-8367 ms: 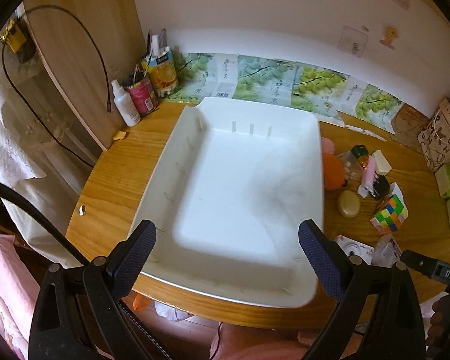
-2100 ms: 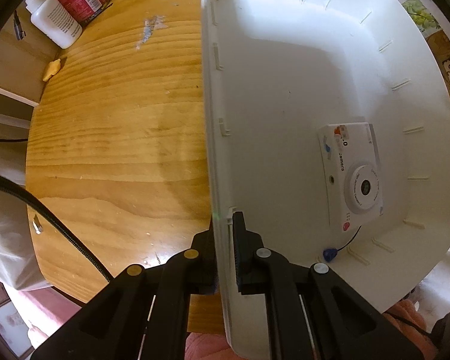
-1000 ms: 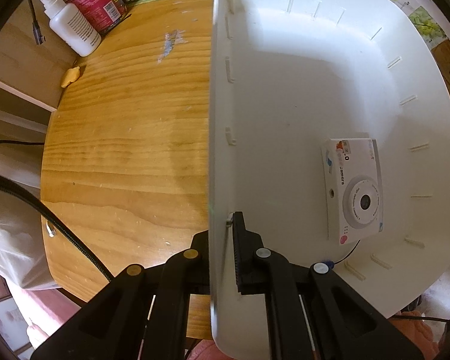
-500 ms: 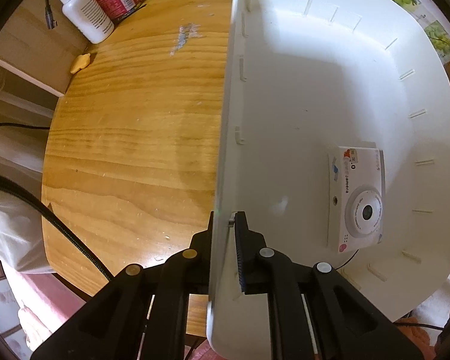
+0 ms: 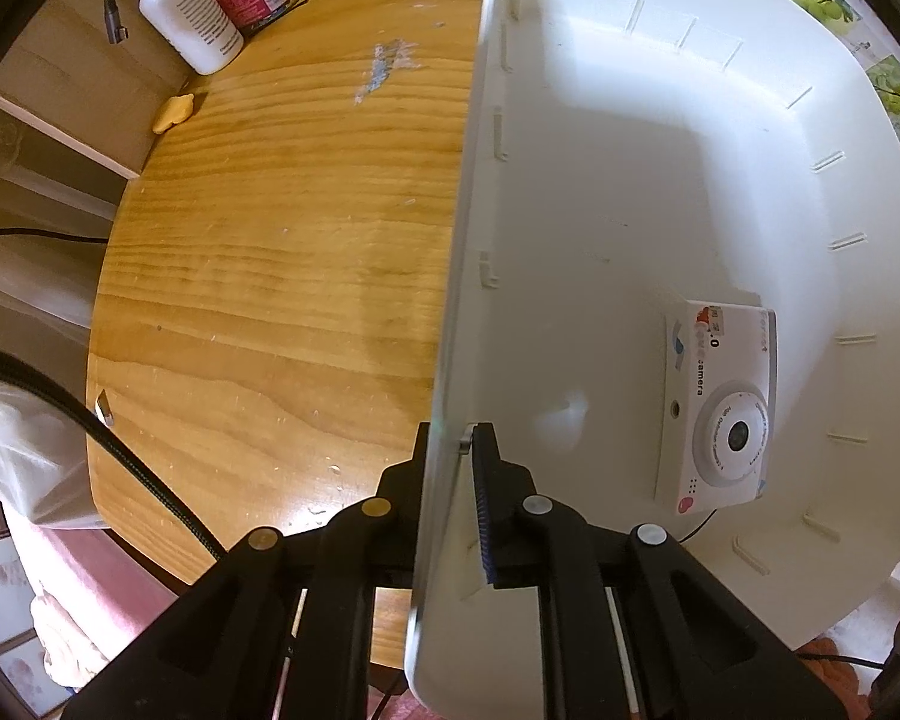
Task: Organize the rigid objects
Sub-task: 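Move the right tool to the clear toothbrush box and grasp it, then carry the toothbrush box into the tray beside the white device and release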
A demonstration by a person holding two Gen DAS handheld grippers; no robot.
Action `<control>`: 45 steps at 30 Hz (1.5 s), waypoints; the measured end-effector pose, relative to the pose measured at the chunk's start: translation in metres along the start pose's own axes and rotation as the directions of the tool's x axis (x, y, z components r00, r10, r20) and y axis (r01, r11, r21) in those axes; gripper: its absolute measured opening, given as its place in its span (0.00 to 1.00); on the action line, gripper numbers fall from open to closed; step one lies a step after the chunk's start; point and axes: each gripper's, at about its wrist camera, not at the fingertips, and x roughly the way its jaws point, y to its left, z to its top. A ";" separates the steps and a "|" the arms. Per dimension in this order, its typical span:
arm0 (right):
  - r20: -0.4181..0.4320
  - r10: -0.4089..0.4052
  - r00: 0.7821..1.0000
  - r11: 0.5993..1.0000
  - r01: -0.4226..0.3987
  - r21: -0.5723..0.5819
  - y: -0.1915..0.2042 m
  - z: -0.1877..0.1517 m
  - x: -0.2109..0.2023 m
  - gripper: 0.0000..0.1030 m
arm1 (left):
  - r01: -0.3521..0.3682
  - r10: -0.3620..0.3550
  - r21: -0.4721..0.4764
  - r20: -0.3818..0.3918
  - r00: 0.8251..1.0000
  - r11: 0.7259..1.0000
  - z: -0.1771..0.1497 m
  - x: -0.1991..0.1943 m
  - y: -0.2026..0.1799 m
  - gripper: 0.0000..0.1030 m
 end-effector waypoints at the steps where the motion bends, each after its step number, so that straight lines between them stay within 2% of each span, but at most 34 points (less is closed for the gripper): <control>1: 0.001 -0.006 1.000 1.000 0.006 -0.010 0.001 0.001 0.000 0.67 | -0.001 0.001 -0.001 -0.001 1.000 1.000 0.001 0.000 0.000 0.13; 6: -0.002 -0.015 1.000 0.999 0.015 -0.031 0.008 0.004 -0.001 0.66 | -0.006 0.006 0.000 -0.007 1.000 1.000 0.005 0.003 -0.002 0.14; 14: -0.012 0.025 1.000 0.999 -0.025 -0.025 0.013 0.002 -0.003 0.65 | -0.011 0.011 0.023 -0.013 1.000 1.000 0.006 0.007 -0.007 0.13; 21: 0.049 0.028 0.998 0.999 -0.026 -0.045 0.021 -0.009 -0.021 0.65 | -0.004 0.005 0.058 -0.018 1.000 0.998 0.008 0.008 -0.016 0.13; 31: 0.124 0.078 0.989 0.993 -0.065 -0.102 0.032 -0.031 -0.043 0.65 | 0.012 -0.010 0.131 -0.016 1.000 0.991 0.014 0.008 -0.025 0.13; 37: 0.151 0.144 0.978 0.981 -0.121 -0.152 0.051 -0.044 -0.058 0.65 | 0.017 -0.014 0.181 -0.014 1.000 0.983 0.016 0.006 -0.030 0.13; 45: 0.189 0.233 0.954 0.947 -0.179 -0.265 0.098 -0.053 -0.080 0.65 | 0.021 -0.020 0.224 -0.006 1.000 0.974 0.020 0.004 -0.035 0.13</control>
